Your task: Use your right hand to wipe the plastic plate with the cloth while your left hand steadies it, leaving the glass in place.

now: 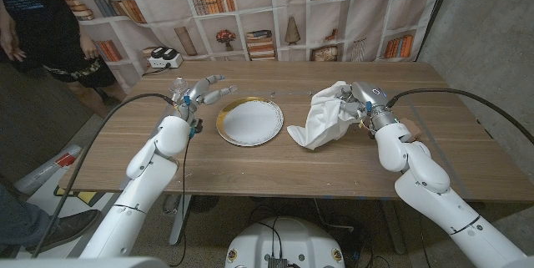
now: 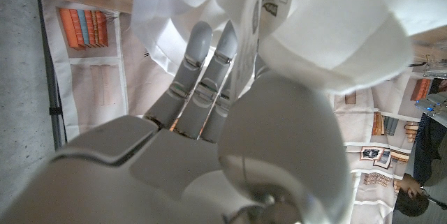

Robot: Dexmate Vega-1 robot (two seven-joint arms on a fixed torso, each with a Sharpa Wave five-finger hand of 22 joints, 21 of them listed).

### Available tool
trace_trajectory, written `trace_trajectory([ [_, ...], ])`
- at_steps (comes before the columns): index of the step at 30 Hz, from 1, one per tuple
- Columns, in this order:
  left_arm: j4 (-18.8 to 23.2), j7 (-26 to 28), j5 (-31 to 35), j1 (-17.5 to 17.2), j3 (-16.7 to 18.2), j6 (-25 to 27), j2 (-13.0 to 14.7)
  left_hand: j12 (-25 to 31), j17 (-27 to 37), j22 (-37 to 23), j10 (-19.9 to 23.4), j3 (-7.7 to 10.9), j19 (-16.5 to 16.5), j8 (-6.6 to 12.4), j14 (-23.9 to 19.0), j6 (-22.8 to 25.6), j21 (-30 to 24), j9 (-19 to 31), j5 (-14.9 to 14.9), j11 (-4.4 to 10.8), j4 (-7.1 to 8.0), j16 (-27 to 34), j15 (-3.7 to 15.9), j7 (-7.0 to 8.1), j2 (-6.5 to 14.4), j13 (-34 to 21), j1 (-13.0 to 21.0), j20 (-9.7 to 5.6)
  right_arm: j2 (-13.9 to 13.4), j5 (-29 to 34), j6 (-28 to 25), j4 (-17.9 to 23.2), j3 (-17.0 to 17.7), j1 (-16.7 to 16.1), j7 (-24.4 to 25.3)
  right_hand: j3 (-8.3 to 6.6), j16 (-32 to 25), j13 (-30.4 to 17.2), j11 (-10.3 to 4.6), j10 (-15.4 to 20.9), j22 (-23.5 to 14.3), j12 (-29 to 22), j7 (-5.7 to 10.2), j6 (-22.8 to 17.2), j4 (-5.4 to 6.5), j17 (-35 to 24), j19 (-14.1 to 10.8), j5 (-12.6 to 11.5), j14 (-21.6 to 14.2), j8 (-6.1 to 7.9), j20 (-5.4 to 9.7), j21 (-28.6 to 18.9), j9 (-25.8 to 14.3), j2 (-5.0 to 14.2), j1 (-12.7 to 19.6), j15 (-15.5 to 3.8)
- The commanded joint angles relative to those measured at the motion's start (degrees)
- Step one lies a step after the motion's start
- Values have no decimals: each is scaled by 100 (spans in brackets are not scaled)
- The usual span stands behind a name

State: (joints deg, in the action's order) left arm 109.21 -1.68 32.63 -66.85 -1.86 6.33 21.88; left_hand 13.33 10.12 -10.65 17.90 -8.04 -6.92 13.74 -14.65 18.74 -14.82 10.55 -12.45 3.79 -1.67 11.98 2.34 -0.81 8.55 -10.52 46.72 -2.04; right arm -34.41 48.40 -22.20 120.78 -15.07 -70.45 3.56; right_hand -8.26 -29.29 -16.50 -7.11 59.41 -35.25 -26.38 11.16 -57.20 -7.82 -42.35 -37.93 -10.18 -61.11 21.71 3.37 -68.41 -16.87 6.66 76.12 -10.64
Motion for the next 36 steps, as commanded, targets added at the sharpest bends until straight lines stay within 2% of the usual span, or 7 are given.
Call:
trace_trajectory([
  [1,305,-313,511,-137,-116,298,333,-24,15,-10,53,12,13,-7,-50,65,21,8,4,88,-105,-26,91,88,-28,-35,181,-4,-30,-25,81,-82,-93,182,-129,-64,15,-1220,-355,391,12,-71,-30,5,24,-18,-28,-14,-42,32,910,11,-24,44,-2,-271],
  [7,345,-419,576,-207,-146,227,484,-13,21,-12,165,-15,21,5,-134,178,41,9,24,168,-124,-14,136,121,-105,-37,190,-35,-27,-8,57,-115,-132,248,-203,-79,31,-1251,-354,380,34,-61,-24,9,20,-21,-25,-13,-50,40,911,4,-30,44,-9,-272],
  [21,542,-463,710,-549,-248,251,561,-26,33,-16,225,-47,23,-1,-116,260,57,10,34,172,-87,-37,160,140,-123,-40,126,-51,2,-12,79,-189,-173,369,-241,-108,68,-1316,-355,386,78,-47,-32,16,8,-26,-18,-11,-62,41,912,-17,-16,35,-23,-273],
  [31,496,-437,653,-774,-336,-51,701,-36,40,-19,256,-57,43,-9,-115,301,74,12,34,236,-50,-44,198,186,-103,-42,76,-74,5,-13,154,-264,-233,476,-264,-131,95,-1364,-354,390,109,-35,-36,13,0,-32,-13,-10,-69,51,910,-37,-15,28,-33,-274],
  [36,392,-390,466,-868,-334,-396,800,-55,41,-19,242,-62,52,-27,-101,292,84,13,32,252,-35,-54,222,216,-96,-42,57,-86,31,-33,226,-304,-242,496,-175,-147,110,-1391,-356,393,133,-28,-32,21,7,-34,0,-10,-77,51,905,-38,-11,39,-50,-270],
])
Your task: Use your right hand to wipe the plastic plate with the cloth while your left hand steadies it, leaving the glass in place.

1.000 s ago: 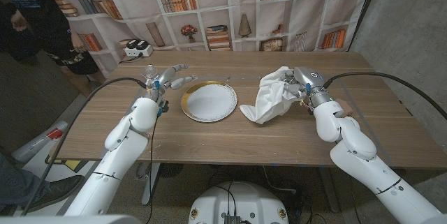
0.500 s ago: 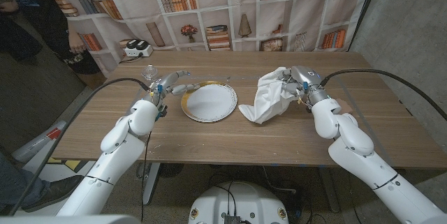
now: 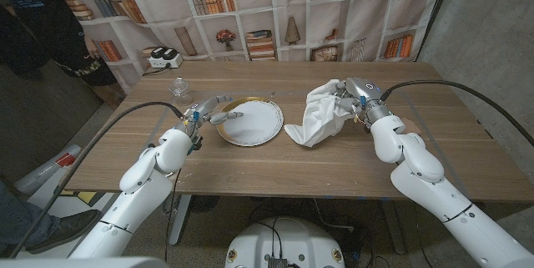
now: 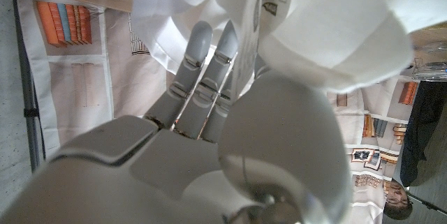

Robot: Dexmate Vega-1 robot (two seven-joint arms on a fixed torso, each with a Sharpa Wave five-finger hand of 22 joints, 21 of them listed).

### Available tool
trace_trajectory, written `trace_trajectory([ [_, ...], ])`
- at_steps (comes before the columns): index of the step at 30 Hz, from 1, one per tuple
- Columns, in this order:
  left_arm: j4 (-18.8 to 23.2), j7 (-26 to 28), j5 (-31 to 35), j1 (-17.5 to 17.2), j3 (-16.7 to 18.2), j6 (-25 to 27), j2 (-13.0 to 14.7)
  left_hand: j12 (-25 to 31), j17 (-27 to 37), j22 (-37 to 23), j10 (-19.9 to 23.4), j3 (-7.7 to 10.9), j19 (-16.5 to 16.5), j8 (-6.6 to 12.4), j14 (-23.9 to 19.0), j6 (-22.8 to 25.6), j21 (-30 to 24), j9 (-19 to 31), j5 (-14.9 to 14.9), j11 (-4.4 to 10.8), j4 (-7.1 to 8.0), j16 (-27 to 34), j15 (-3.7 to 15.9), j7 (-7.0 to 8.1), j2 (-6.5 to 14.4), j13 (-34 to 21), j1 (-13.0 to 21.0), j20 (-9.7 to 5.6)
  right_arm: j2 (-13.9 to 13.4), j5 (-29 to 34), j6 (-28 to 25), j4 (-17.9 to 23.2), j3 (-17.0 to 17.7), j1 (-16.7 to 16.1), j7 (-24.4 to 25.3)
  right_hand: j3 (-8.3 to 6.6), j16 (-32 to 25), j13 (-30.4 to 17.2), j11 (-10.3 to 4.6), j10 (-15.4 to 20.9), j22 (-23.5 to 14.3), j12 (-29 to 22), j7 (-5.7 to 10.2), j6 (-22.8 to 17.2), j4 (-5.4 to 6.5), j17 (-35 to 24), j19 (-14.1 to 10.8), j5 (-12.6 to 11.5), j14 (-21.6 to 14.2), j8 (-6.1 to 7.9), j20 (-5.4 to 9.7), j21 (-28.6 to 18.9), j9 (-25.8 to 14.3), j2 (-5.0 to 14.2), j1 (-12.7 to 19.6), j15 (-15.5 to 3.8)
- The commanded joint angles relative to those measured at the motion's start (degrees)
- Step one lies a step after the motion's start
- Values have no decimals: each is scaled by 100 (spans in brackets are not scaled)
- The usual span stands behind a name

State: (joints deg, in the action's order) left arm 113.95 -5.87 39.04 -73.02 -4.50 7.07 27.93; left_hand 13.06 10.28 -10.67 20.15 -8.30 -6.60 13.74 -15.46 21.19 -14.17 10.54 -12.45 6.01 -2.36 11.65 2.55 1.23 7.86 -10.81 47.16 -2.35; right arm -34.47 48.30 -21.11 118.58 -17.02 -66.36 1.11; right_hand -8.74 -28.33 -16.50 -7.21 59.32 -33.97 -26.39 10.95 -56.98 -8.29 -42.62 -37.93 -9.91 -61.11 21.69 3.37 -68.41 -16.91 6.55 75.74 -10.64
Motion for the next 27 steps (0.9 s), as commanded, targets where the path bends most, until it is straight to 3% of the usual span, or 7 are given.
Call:
trace_trajectory([
  [1,-73,6,-166,-268,-76,-496,238,-35,25,-17,7,-37,22,-32,-18,42,20,14,31,34,36,-23,209,18,-25,-14,10,-59,43,-13,110,-84,-54,93,69,-106,21,-1397,-348,405,16,-26,-10,-3,55,-5,9,-38,-74,55,906,-28,-6,55,-15,-266],
  [8,150,-134,-13,-430,-83,-431,422,-43,26,-17,13,-39,23,-40,-12,51,26,15,27,53,43,-29,221,36,-21,-14,1,-75,24,9,99,-78,-99,158,-54,-127,76,-1431,-353,406,60,-15,-6,-15,58,21,20,-37,-49,65,908,-13,-1,53,-37,-264],
  [15,576,-21,239,-887,19,-294,468,-47,25,-17,43,-42,22,-52,-12,67,34,16,19,51,51,-34,229,40,-20,-15,-6,-84,15,-3,188,-128,-140,239,-77,-144,104,-1456,-354,404,91,-7,-10,-14,55,32,16,-38,-48,68,910,-8,4,52,-47,-264],
  [27,447,-6,215,-963,-111,-275,370,-51,23,-17,105,-42,-51,-56,-36,134,20,17,2,97,56,-35,270,61,-16,-16,-2,-113,-41,-12,339,-156,-133,305,-38,-174,152,-1507,-354,403,141,9,-10,2,45,49,3,-39,-60,73,914,-18,4,37,-61,-266],
])
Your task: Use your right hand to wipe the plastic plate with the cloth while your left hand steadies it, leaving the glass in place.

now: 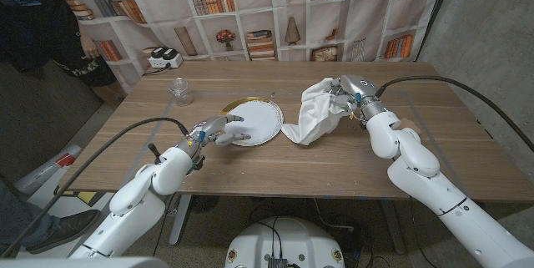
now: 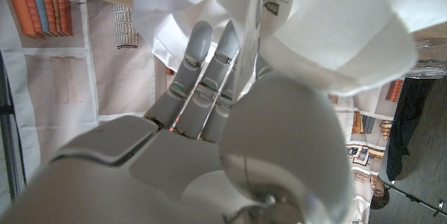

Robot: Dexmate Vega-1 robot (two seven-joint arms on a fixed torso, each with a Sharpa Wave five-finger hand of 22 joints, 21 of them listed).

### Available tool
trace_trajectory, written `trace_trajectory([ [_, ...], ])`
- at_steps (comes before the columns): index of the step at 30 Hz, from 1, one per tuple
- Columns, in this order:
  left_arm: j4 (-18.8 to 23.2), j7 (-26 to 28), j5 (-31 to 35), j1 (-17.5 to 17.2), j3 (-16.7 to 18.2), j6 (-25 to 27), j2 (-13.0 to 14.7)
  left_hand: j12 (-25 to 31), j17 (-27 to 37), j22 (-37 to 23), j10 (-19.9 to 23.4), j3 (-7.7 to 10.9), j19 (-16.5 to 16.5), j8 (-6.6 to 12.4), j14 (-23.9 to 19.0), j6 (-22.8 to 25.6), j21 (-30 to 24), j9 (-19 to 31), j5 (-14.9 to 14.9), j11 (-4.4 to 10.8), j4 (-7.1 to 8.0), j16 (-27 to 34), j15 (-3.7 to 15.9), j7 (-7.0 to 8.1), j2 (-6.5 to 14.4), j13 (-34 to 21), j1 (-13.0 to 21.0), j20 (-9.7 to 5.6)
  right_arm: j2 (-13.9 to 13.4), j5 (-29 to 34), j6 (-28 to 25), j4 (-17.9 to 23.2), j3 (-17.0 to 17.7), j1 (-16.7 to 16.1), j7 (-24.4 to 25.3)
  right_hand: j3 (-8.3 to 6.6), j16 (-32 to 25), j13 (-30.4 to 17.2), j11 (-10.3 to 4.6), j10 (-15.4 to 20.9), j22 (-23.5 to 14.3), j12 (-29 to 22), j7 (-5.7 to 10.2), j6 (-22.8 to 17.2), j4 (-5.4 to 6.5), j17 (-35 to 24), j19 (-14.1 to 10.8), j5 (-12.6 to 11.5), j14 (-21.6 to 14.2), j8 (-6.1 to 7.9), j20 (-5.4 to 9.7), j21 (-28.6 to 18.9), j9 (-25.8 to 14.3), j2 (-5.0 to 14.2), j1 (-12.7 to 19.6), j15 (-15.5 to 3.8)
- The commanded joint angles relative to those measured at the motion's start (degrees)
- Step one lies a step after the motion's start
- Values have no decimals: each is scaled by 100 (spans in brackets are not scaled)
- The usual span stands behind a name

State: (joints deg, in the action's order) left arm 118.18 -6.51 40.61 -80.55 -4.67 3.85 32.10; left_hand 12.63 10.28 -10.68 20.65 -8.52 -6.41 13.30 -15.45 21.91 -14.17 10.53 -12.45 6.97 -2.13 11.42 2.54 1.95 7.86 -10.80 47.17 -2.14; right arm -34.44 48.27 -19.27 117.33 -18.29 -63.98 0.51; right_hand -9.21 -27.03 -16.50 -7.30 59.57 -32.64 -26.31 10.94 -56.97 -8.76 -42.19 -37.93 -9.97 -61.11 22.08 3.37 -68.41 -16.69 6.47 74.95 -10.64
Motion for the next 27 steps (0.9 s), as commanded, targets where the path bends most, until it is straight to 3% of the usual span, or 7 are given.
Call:
trace_trajectory([
  [1,21,66,47,-215,-101,48,-59,-9,23,-16,54,-19,-78,-13,-37,64,17,18,2,-1,33,-12,270,-12,-16,-17,-3,-131,-44,-4,149,-31,-6,69,17,-128,25,-1510,-345,377,11,3,-10,-4,92,6,3,-34,-61,36,914,-18,-17,46,18,-266],
  [13,55,0,137,-247,-201,246,-98,-11,20,-18,125,-5,-103,-3,-95,169,22,19,-13,26,27,-1,284,-2,0,-18,23,-125,-67,-75,194,-92,22,74,-18,-158,65,-1559,-348,382,57,20,-12,-8,83,19,1,-33,-81,48,914,-32,-14,34,4,-266],
  [23,13,-87,295,-174,-348,435,-81,-92,18,-15,-14,4,-18,-100,44,12,74,20,-23,3,17,-64,279,28,-6,-20,53,-96,-59,-91,177,-134,6,127,-90,-178,97,-1596,-348,384,91,35,-7,9,80,27,-1,-31,-87,48,911,-47,-12,23,-12,-269],
  [24,0,-125,242,-160,-346,450,-100,-94,20,-16,-17,-4,-17,-101,45,13,75,21,-21,4,30,-62,278,22,-7,-21,30,-96,-67,-93,192,-139,6,130,-89,-182,101,-1601,-348,386,96,36,-9,10,80,28,0,-32,-89,49,911,-48,-12,25,-13,-269],
  [26,-27,-178,159,-135,-348,464,-127,-100,41,-22,-18,-113,-13,-119,50,18,86,28,-16,-7,221,-43,254,10,-7,-24,-287,-96,-63,-95,186,-138,6,131,-95,-190,106,-1609,-347,380,104,43,-7,12,79,29,-1,-32,-94,52,912,-51,-15,28,-13,-269],
  [27,-32,-219,124,-123,-350,479,-134,-108,53,-28,-29,-206,-21,-131,59,24,88,31,-19,-38,386,-34,255,4,-2,-27,-558,-92,-66,-94,186,-137,6,130,-98,-192,108,-1612,-347,378,107,45,-13,17,77,29,1,-32,-96,51,913,-52,-16,26,-12,-269],
])
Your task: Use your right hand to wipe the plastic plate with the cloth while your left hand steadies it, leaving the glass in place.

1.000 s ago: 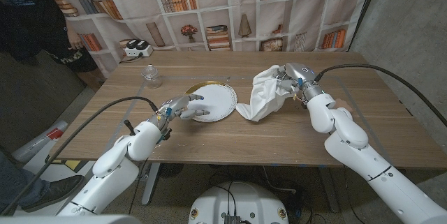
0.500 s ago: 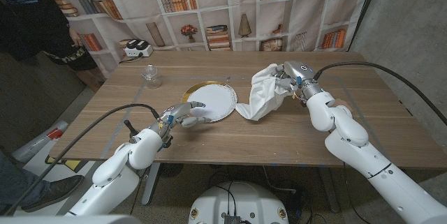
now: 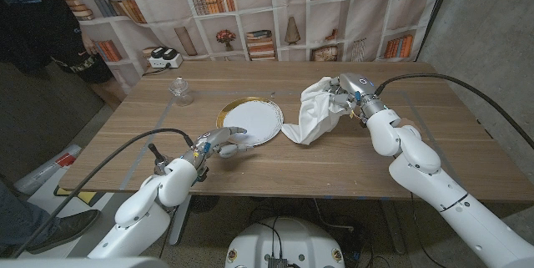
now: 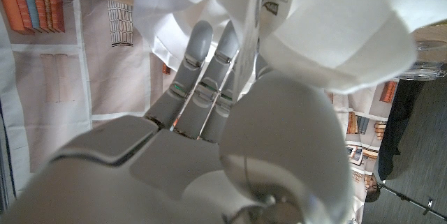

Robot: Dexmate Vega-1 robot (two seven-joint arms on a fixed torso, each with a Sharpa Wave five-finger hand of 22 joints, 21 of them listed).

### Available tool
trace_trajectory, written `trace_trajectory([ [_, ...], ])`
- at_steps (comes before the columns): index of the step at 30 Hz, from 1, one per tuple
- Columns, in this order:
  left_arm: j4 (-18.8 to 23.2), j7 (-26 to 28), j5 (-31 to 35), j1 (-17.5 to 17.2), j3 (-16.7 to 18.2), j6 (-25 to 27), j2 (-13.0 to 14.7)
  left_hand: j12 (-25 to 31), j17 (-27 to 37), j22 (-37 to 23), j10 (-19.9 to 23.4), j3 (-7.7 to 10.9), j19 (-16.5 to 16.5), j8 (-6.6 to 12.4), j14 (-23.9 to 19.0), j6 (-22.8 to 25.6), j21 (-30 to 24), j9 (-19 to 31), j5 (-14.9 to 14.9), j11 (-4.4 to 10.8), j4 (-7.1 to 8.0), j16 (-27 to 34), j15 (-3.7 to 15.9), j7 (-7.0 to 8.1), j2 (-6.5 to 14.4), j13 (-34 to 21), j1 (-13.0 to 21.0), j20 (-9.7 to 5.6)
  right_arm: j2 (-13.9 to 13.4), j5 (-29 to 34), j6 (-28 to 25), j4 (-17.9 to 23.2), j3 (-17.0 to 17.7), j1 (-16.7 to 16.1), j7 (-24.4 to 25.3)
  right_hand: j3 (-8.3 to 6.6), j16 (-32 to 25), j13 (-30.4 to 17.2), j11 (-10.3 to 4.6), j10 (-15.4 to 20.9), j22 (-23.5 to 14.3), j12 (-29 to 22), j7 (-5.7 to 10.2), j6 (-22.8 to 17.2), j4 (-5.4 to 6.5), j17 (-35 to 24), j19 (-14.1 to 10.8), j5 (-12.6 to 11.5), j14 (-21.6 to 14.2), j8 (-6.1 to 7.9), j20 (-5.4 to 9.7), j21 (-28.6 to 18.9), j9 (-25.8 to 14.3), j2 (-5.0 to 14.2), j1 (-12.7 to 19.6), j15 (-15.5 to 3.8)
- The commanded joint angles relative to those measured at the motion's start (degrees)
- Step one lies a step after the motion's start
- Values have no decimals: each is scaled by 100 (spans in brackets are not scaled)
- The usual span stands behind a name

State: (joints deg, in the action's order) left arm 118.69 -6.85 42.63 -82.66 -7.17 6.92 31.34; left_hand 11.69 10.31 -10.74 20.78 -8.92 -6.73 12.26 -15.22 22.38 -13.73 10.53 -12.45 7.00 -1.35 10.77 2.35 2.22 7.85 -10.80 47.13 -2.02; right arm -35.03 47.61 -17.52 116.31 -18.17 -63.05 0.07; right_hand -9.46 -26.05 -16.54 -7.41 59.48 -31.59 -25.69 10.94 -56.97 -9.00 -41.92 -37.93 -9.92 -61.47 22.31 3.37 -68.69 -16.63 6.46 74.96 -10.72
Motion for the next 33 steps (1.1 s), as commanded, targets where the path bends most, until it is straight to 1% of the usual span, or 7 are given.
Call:
trace_trajectory([
  [1,-83,-231,-80,103,-113,197,-51,-14,51,-22,-43,-189,11,-30,36,-19,46,32,-22,-78,344,32,268,-53,-4,-27,-612,-102,0,-26,-1,-34,-4,35,-52,-166,10,-1611,-336,385,2,-15,-14,13,103,2,0,-36,-63,30,911,-28,-21,24,-18,-261],
  [7,-107,-356,-36,177,-205,295,-28,-16,52,-22,-44,-241,13,-36,51,-9,53,31,-33,-98,429,29,251,-79,-7,-27,-751,-111,-26,-40,2,-35,15,31,-82,-180,22,-1632,-336,390,20,-7,-13,21,100,3,3,-36,-79,36,914,-39,-29,21,-23,-260],
  [9,-113,-367,-16,190,-229,323,-26,-13,52,-22,-37,-248,16,-36,50,-6,55,31,-34,-86,441,30,254,-79,-7,-27,-769,-112,-35,-45,6,-36,19,32,-95,-185,26,-1638,-336,394,25,-6,-6,23,96,4,5,-36,-79,35,916,-40,-27,20,-20,-260],
  [10,-119,-365,-14,195,-237,335,-31,-14,51,-22,-36,-261,20,-37,43,-2,58,30,-38,-39,463,33,257,-84,-6,-27,-804,-110,-36,-46,1,-34,19,32,-104,-186,29,-1642,-336,395,28,-4,-3,28,99,4,5,-35,-81,35,914,-43,-29,21,-26,-260],
  [20,-51,-566,245,291,-388,648,27,36,44,-18,125,-324,30,21,5,204,74,25,-64,-92,565,46,269,-121,-4,-24,-960,-113,-52,-48,-3,-49,17,59,-148,-212,57,-1680,-335,384,61,21,-1,34,91,6,10,-33,-93,43,912,-65,-33,11,-32,-262],
  [26,-22,-703,237,357,-391,692,87,73,44,-20,275,-383,17,53,-91,355,74,22,-89,-126,681,77,269,-160,21,-21,-1133,-109,-63,-23,7,-15,32,32,-92,-224,71,-1699,-335,393,78,28,-8,31,88,7,13,-32,-95,44,911,-75,-24,7,-38,-264],
  [33,-43,-865,210,475,-436,663,176,70,43,-21,302,-416,-3,47,-112,380,69,21,-103,-102,739,79,260,-157,28,-19,-1223,-105,-145,66,140,108,62,28,79,-239,89,-1722,-334,410,98,33,-8,35,88,7,16,-31,-96,44,909,-89,-19,4,-47,-265],
])
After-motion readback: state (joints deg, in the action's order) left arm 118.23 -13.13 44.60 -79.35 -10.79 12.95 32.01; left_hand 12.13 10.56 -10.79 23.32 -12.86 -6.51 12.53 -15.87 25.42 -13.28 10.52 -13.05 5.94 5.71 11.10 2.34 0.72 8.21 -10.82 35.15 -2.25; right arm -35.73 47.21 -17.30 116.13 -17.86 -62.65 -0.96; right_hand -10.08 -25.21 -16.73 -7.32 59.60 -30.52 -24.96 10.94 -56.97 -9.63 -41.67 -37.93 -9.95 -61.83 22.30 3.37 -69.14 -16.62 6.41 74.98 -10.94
